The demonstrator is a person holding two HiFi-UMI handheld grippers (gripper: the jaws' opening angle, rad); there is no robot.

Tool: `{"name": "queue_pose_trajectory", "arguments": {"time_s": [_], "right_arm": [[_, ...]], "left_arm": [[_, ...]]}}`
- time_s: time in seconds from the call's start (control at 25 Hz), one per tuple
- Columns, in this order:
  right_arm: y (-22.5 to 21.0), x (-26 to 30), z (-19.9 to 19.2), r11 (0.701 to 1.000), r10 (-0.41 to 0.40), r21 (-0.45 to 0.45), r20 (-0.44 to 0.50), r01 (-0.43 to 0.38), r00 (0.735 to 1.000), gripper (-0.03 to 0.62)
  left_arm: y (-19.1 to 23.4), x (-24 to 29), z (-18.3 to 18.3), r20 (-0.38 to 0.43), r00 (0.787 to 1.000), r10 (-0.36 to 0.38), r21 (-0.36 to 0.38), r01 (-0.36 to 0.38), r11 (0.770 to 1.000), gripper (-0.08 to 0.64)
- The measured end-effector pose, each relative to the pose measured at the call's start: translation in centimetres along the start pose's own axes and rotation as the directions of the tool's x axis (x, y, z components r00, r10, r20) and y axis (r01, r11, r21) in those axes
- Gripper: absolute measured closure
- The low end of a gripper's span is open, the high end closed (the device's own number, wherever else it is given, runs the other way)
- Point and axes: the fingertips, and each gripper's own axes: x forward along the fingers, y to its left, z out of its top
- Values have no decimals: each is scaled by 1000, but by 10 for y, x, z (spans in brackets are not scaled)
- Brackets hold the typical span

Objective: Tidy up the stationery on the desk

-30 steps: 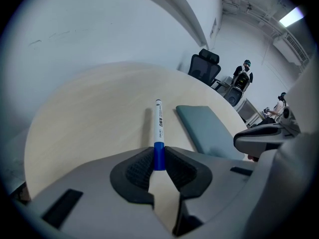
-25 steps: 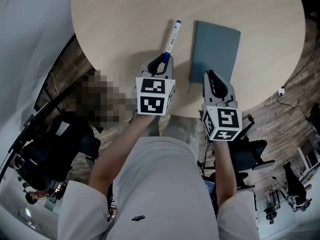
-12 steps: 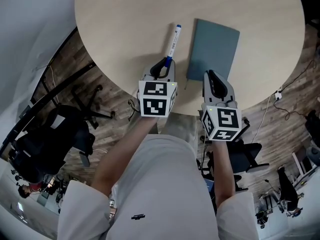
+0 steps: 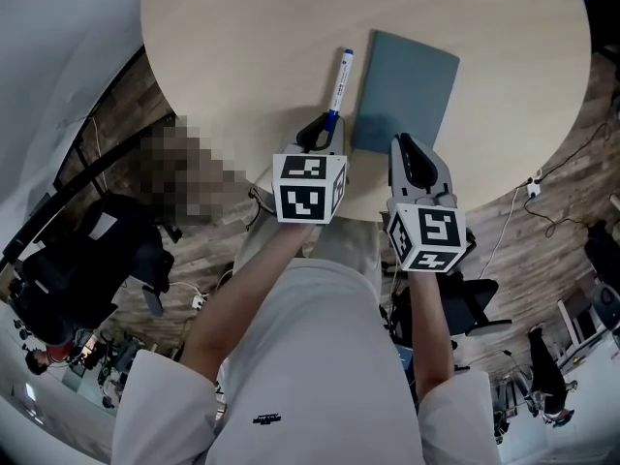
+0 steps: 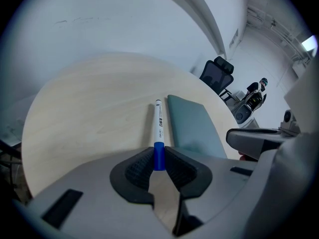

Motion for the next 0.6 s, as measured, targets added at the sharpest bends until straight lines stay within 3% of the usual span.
{"name": "queue_pose_trajectory", "arguments": {"time_s": [0.32,0.6], "right_arm": [[-16,-5,-1,1000,4,1,-6,-4,1000,532],[-24,-2,-1,1000,5,26,-4,-5,1000,532]], "left_arm": [[-19,16,-1,-16,1000,-21,-57,20,998,483],[-26,24,-3,-37,999,-36,-11,36,999,483]]}}
